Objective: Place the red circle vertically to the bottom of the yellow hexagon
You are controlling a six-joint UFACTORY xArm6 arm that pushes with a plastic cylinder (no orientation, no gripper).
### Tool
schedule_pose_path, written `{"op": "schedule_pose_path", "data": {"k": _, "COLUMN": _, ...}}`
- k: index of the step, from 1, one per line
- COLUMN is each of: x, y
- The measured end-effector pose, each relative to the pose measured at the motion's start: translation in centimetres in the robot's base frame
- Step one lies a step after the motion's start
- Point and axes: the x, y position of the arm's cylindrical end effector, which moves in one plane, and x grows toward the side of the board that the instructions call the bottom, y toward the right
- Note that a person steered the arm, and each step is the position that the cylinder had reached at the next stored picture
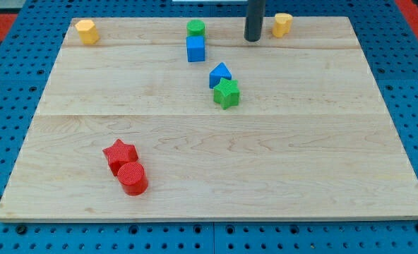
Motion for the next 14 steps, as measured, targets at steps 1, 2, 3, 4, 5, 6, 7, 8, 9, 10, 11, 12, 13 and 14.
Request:
{"op": "schedule_pose_path", "data": {"k": 1, "x": 2.9, "y": -2.6}}
{"op": "schedule_pose_path", "data": {"k": 2, "x": 6.0, "y": 2.0}}
{"op": "schedule_pose_path", "data": {"k": 3, "x": 12.4, "y": 7.6}}
{"op": "schedule_pose_path", "data": {"k": 4, "x": 21.6, "y": 6.0}}
{"op": "schedule_pose_path", "data": {"k": 5, "x": 29.8, "y": -1.0}}
{"op": "schedule_pose_path", "data": {"k": 6, "x": 32.1, "y": -9.9}}
{"op": "schedule_pose_path", "data": {"k": 7, "x": 32.0, "y": -16.6}}
{"op": "schedule_pose_path", "data": {"k": 8, "x": 31.1, "y": -22.7}}
{"op": "schedule_pose_path", "data": {"k": 9, "x": 27.9, "y": -23.6}}
{"op": "schedule_pose_path", "data": {"k": 10, "x": 29.1, "y": -24.0}}
{"op": "schedule_pose_path", "data": {"k": 11, "x": 31.7, "y": -26.6}}
{"op": "schedule_pose_path", "data": {"k": 12, "x": 29.0, "y": -28.5}}
{"op": "schedule_pose_path", "data": {"k": 13, "x": 24.9, "y": -27.2}}
{"op": "schedule_pose_path", "data": {"k": 14, "x": 20.8, "y": -27.1}}
